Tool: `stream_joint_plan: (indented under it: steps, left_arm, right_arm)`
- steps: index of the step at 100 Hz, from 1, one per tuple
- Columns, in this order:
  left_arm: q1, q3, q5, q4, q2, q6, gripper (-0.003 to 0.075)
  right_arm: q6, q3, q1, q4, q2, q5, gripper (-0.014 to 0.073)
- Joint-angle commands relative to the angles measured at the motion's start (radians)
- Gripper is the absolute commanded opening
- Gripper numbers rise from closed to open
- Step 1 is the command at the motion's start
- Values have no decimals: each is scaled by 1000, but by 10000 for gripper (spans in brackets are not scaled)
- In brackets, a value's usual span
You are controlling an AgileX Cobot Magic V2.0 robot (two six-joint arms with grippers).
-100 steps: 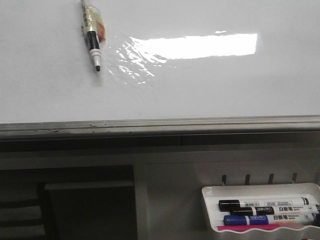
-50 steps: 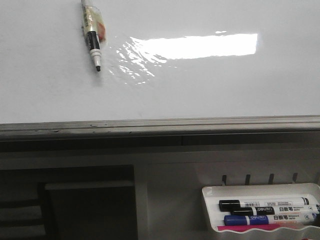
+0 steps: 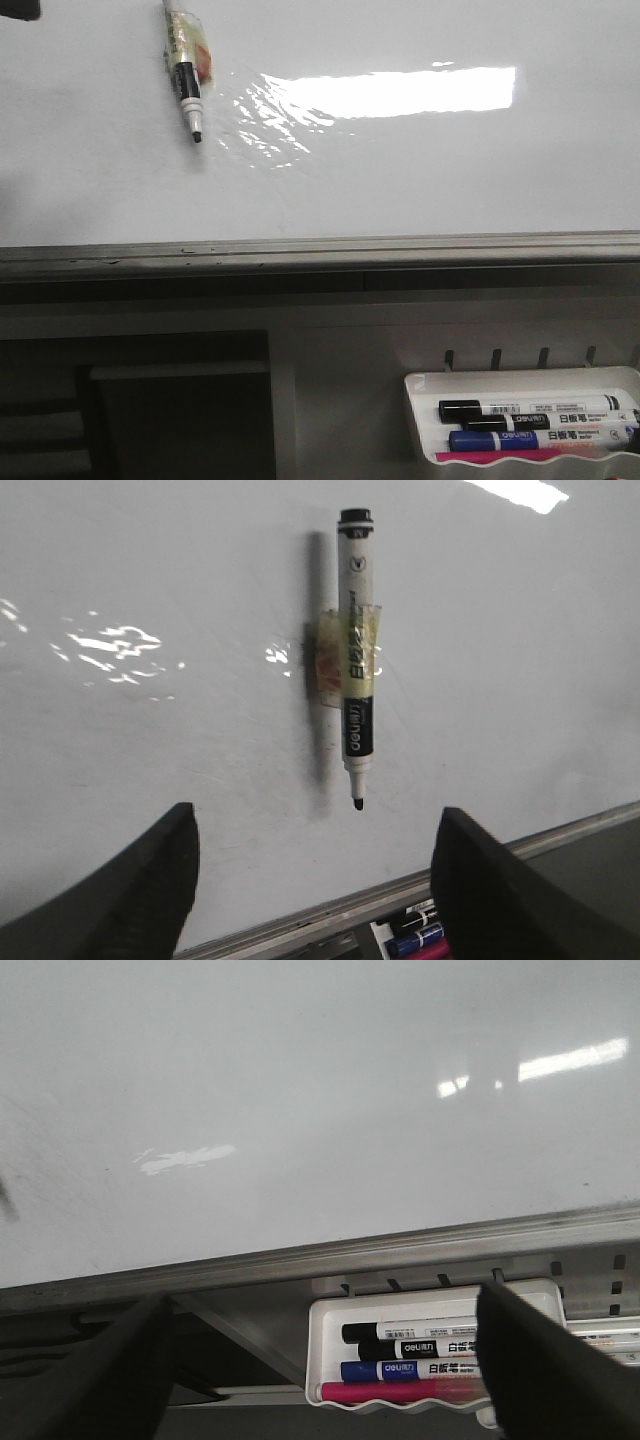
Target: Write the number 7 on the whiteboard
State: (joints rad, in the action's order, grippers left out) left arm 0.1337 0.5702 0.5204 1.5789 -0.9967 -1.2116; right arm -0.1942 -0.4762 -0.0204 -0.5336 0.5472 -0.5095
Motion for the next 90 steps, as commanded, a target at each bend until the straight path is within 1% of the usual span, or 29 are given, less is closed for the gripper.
stream_joint_plan:
  steps: [1, 20, 27, 34, 63, 84, 90]
  left_arm:
    - [69, 39, -45, 98, -24, -55, 454]
    - [252, 106, -266, 100, -114, -95, 454]
    - [297, 141, -322, 96, -152, -95, 454]
    - [321, 174, -339, 96, -196, -99, 452]
    - [330, 277, -337, 96, -353, -101, 450]
    - [330, 323, -343, 96, -414, -101, 450]
    - [330, 332, -345, 96, -424, -101, 438]
  right_arm:
    - [-9, -38, 2, -18, 11, 71, 542]
    - [-9, -38, 2, -18, 11, 74, 542]
    - [-9, -38, 2, -18, 11, 75, 542]
    - [-11, -38, 2, -18, 11, 76, 542]
    - [-11, -38, 2, -18, 11, 77, 542]
    - [-11, -38, 2, -18, 11, 77, 542]
    - [-11, -38, 2, -16, 11, 77, 542]
